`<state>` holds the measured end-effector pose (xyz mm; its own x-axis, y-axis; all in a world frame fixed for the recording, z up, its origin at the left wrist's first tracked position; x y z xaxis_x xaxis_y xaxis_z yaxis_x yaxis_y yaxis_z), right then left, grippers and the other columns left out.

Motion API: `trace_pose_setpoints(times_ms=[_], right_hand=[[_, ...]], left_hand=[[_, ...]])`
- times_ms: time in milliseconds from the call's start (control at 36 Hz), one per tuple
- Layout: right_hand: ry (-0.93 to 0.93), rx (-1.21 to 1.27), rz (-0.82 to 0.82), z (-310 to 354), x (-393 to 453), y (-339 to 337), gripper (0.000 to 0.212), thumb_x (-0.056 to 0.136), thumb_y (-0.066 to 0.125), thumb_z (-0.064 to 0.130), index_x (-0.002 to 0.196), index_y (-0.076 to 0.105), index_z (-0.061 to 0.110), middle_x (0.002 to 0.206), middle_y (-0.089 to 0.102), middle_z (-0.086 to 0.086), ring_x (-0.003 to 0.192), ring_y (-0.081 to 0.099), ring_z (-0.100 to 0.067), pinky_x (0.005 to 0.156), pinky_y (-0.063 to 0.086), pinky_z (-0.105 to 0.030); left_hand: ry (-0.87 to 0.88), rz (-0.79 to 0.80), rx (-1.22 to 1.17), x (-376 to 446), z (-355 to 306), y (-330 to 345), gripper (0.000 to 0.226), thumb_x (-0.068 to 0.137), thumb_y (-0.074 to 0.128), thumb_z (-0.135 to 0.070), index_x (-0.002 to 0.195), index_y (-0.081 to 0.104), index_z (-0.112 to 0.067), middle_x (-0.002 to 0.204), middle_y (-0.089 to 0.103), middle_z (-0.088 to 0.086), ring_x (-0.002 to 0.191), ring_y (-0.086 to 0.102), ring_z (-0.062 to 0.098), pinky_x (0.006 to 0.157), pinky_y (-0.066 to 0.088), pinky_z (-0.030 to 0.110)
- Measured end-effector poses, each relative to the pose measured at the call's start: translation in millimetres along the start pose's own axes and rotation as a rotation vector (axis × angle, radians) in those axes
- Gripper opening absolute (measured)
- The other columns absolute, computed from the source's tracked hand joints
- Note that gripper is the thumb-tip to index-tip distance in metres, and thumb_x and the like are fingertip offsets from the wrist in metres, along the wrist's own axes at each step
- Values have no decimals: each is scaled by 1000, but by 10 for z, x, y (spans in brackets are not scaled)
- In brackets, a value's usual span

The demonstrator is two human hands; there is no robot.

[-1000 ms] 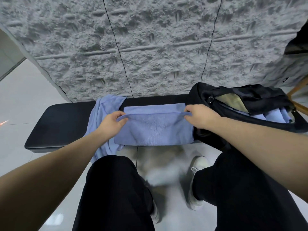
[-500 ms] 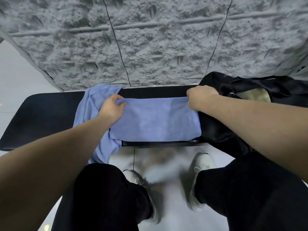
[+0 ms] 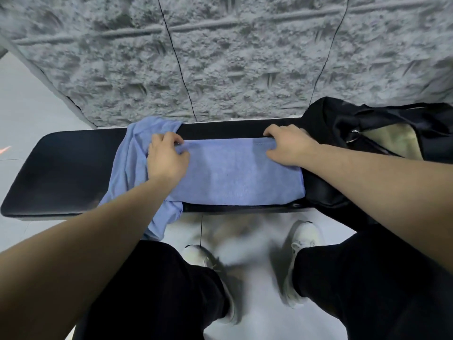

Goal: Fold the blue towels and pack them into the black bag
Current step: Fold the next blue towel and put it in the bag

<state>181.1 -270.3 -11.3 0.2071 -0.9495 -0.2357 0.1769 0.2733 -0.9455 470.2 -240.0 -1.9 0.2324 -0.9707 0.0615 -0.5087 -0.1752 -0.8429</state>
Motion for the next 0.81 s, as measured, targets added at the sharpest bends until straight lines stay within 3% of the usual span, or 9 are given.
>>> trace_pose_setpoints(times_ms=[111,194,278,361,528,583,667,722,806], right_hand=[[20,81,-11,-4,-1,12,59,87,58,26,142,38,23,130,54,-6,123,46,-28,103,33,-41],[38,115,-23,-12,14,1,59,86,59,27,142,40,24,133,52,-6,126,44,-28,105,33,-40],[36,146,1,7,44,21,59,85,60,29,140,42,24,131,54,-5,124,46,-28,103,36,-39],[47,139,6,25,68,19,58,85,59,29,141,41,25,124,58,-5,119,49,-28,100,36,-39],[90,235,106,44,45,93,36,84,62,31,119,59,26,106,63,3,93,57,-18,72,44,-29],[102,258,133,34,31,133,27,83,64,31,109,64,24,97,62,5,88,58,-17,68,45,-29],[141,286,120,-14,-4,151,20,82,64,31,95,65,16,89,63,0,77,56,-17,64,44,-30],[162,311,123,-22,-46,156,16,82,65,32,84,61,17,85,62,0,72,53,-15,59,41,-29],[181,328,138,0,-124,167,23,81,67,36,77,54,18,81,58,1,72,53,-16,56,39,-28]], left_hand=[[81,239,140,-263,-244,138,7,92,53,-31,98,51,-28,91,61,-2,82,60,25,69,46,35],[83,328,301,-431,-321,175,14,95,46,-41,102,49,-30,77,63,-1,74,60,24,63,44,33],[-10,385,298,-539,-278,181,22,94,45,-42,112,49,-29,69,60,-4,70,58,20,62,40,31],[-139,529,259,-679,-145,239,31,95,44,-38,124,42,-28,63,68,-3,50,58,13,56,42,26],[-307,559,31,-713,57,201,55,94,45,-32,146,27,-35,80,74,2,58,70,25,55,52,26],[-345,512,-71,-668,87,198,53,94,47,-31,144,30,-37,87,71,4,65,72,26,55,53,27],[-365,455,-163,-600,114,228,45,96,50,-31,139,40,-35,93,63,6,78,71,28,70,60,37],[-280,437,-126,-548,64,248,45,95,53,-34,138,44,-32,108,61,9,84,67,27,72,57,37],[-211,403,-151,-487,-37,285,44,95,54,-35,138,47,-29,134,48,10,85,59,16,65,42,22]])
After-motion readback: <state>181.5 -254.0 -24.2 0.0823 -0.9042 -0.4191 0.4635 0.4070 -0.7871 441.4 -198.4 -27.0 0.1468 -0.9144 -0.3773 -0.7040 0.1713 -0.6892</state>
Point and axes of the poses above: each hand's wrist, its own x-axis towards the middle knuckle, its own y-axis out of the palm, z = x × y, the point moved 8 cm from there along x, towards the middle knuckle
